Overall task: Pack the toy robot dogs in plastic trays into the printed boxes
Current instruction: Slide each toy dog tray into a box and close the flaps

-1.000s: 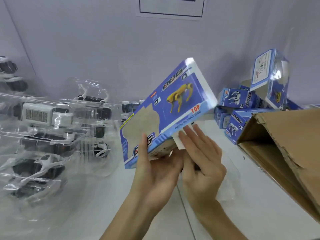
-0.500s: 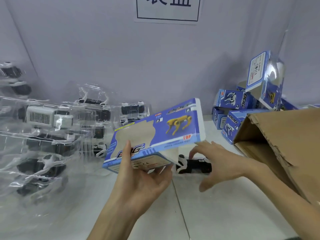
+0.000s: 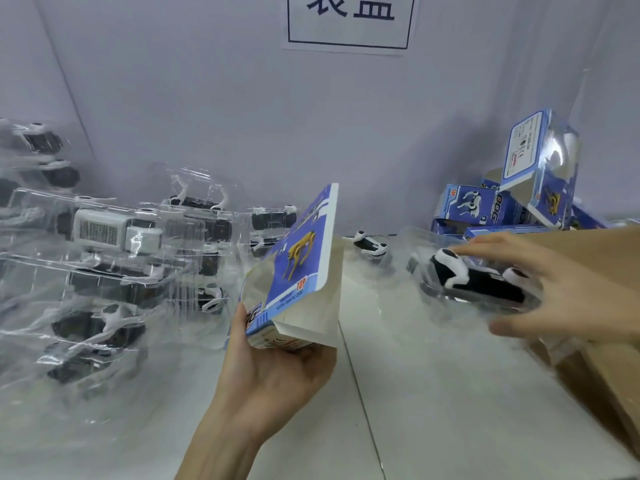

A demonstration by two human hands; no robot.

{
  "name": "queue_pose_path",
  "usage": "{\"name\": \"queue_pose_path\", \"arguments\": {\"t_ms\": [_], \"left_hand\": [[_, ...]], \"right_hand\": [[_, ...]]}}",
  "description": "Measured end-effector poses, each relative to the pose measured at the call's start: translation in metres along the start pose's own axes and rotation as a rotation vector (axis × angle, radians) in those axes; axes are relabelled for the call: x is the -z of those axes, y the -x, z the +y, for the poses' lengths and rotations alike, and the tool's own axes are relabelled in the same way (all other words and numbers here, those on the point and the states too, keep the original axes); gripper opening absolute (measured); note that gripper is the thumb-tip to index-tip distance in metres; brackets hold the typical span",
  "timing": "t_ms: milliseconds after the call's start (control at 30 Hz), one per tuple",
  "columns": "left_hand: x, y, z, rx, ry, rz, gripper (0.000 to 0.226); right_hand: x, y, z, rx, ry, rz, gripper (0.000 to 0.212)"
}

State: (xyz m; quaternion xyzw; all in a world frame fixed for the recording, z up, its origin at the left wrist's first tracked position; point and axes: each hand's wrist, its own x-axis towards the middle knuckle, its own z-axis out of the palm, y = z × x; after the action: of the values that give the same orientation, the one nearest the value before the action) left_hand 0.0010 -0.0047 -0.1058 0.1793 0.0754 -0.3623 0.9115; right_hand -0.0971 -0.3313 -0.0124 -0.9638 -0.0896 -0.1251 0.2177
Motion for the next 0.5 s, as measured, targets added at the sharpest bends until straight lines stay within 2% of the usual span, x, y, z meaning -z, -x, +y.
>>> {"name": "queue_pose_path", "arguments": {"t_ms": [167, 300, 367, 500], "left_hand": [[-0.005, -0.003, -0.01, 0.005, 0.019, -0.09, 0.075], [-0.003, 0.0, -0.019, 0.022, -0.066, -0.159, 0.069], [0.0, 0.001, -0.02, 0.018, -0.112, -0.152, 0.069], [0.005, -0.005, -0.026, -0.109, -0.186, -0.137, 0.072]], "right_hand": [[0.005, 0.011, -0.035, 0.212, 0.08, -0.072, 0.09], [0.002, -0.005, -0.053, 0.187, 0.213, -0.123, 0.088], [0.006, -0.01, -0.055, 0.136, 0.292, -0.07, 0.089], [-0.012, -0.014, -0.07, 0.083, 0.469, 0.112, 0.085]]}}
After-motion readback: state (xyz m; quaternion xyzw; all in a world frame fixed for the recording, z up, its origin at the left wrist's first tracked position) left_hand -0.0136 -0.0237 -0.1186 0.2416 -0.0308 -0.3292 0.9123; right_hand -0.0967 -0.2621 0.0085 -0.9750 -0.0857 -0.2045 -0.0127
